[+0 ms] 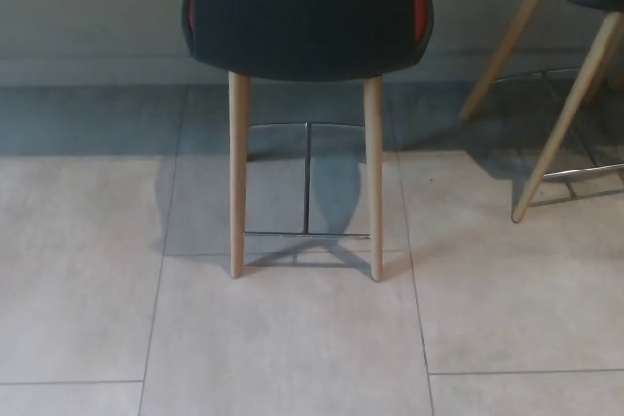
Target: The robot walks towards a chair and uses both its hands to grab it and push it away from itself
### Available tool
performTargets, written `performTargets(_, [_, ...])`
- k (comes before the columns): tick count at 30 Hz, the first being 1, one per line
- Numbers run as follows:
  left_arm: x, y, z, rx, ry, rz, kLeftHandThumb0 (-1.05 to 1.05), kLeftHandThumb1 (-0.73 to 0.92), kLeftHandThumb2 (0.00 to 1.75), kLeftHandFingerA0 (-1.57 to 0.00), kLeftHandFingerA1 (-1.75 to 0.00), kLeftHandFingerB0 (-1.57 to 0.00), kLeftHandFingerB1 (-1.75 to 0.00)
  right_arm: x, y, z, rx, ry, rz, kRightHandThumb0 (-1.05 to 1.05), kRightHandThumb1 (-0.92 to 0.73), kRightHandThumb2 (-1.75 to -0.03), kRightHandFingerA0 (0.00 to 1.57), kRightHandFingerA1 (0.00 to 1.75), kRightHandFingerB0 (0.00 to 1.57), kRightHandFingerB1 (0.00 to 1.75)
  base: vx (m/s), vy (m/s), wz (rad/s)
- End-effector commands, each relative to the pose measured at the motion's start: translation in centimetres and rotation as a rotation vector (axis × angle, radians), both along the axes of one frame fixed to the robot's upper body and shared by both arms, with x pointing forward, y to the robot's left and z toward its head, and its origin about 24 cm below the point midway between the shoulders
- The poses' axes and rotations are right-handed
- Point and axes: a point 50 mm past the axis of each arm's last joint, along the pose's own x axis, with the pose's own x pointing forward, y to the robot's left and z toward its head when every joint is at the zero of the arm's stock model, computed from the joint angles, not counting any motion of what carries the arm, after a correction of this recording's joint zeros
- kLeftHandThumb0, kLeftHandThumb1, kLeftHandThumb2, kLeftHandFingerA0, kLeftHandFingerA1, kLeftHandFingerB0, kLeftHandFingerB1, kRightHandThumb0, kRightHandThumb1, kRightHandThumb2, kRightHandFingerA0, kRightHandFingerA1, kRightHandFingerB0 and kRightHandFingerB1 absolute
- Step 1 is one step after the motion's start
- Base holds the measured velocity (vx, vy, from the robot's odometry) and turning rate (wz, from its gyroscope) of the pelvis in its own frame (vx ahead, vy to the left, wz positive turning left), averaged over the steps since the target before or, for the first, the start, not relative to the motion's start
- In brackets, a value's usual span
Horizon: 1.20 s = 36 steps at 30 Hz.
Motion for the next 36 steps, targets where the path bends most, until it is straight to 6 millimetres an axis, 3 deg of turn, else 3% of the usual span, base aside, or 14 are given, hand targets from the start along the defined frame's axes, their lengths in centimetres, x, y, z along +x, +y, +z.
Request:
performTargets(1, [0.0,1.0,0.7,-0.077,-0.068,0.013,-0.68,0.27,0.9,-0.15,-0.66,0.0,-0.48,-0.1,-0.8,1.2,0.045,-0.066,0.072,-0.9,-0.51,-0.84,0.09,0.27,0.0,0.07,0.0,0.0,0.0])
performTargets(10, [0.2,1.6,0.7,-0.067,-0.059,0.021,-0.69,0.29,0.85,-0.15,-0.65,0.0,-0.44,-0.2,-1.1,1.5,0.051,-0.063,0.062,-0.81,-0.46,-0.84,0.02,0.19,0.0,0.16,0.0,0.0,0.0])
performTargets(11, [0.1,1.5,0.6,-0.066,-0.055,0.019,-0.69,0.29,0.88,-0.15,-0.65,0.0,-0.46,-0.2,-1.1,1.5,0.043,-0.06,0.069,-0.92,-0.52,-0.87,0.1,0.12,0.0,0.06,0.0,0.0,0.0])
performTargets(14, [0.1,1.4,0.6,-0.071,-0.062,0.012,-0.66,0.29,0.86,-0.21,-0.68,0.0,-0.46,-0.2,-1.2,1.4,0.043,-0.054,0.065,-0.94,-0.54,-0.88,0.08,0.08,0.0,0.04,0.0,0.0,0.0])
performTargets(16, [0.0,1.5,0.8,-0.063,-0.064,0.001,-0.6,0.36,0.75,-0.18,-0.71,0.0,-0.4,-0.4,-1.3,1.3,0.052,-0.056,0.059,-0.91,-0.52,-0.89,0.04,0.12,0.0,0.08,0.1,-0.007,-0.17])
performTargets(17, [0.0,1.7,0.9,-0.057,-0.069,0.006,-0.61,0.35,0.74,-0.17,-0.7,0.0,-0.39,-0.4,-1.5,1.4,0.039,-0.051,0.064,-0.79,-0.43,-0.75,0.0,0.26,0.0,0.11,0.1,0.009,0.08])
performTargets(20, [0.1,2.2,1.2,-0.034,-0.09,0.008,-0.6,0.36,0.76,-0.19,-0.73,0.0,-0.42,-0.3,-2.1,1.4,0.018,-0.05,0.061,-0.81,-0.47,-0.85,0.02,0.2,0.0,0.17,-0.07,-0.044,0.32])
performTargets(21, [0.2,2.8,1.6,-0.02,-0.1,0.024,-0.53,0.35,0.8,-0.21,-0.73,0.0,-0.38,0.1,-2.5,1.7,-0.009,-0.051,0.074,-0.94,-0.55,-0.92,0.1,0.14,0.0,0.09,-0.04,-0.052,-0.22])
performTargets(23, [0.7,3.9,2.2,0.001,-0.12,0.052,-0.54,0.34,0.81,-0.2,-0.72,0.0,-0.37,1.0,-3.3,2.3,-0.047,-0.061,0.09,-0.87,-0.49,-0.91,0.0,0.22,0.0,0.17,0.0,0.019,-0.05])
performTargets(27, [0.8,4.0,2.3,0.0,-0.123,0.055,-0.54,0.34,0.81,-0.2,-0.72,0.0,-0.37,1.1,-3.4,2.3,-0.047,-0.064,0.09,-0.87,-0.49,-0.91,0.0,0.22,0.0,0.17,0.03,0.109,-0.06])
performTargets(29, [1.0,4.5,2.6,0.039,-0.108,-0.012,-0.75,0.31,0.71,-0.04,-0.62,0.0,-0.28,1.7,-3.5,2.6,-0.034,-0.083,0.078,-0.89,-0.5,-0.91,0.0,0.15,0.0,0.13,0.13,0.267,-0.14])
performTargets(32, [1.0,4.6,2.5,0.041,-0.106,-0.015,-0.75,0.31,0.71,-0.04,-0.62,0.0,-0.28,1.7,-3.5,2.6,-0.035,-0.085,0.079,-0.89,-0.5,-0.91,0.0,0.15,0.0,0.13,0.18,0.233,-0.31])
performTargets(33, [1.1,4.4,2.6,0.047,-0.097,-0.039,-0.72,0.28,0.69,0.0,-0.59,0.0,-0.25,1.7,-3.3,2.6,-0.034,-0.091,0.096,-1.02,-0.59,-0.92,0.0,0.02,0.0,0.01,0.17,0.238,0.2])
performTargets(36, [1.3,4.1,2.7,0.062,-0.087,-0.089,-0.72,0.28,0.7,0.0,-0.62,0.0,-0.26,1.9,-3.0,2.5,-0.044,-0.098,0.13,-0.97,-0.55,-0.91,0.0,0.07,0.0,0.07,0.19,0.146,0.01])
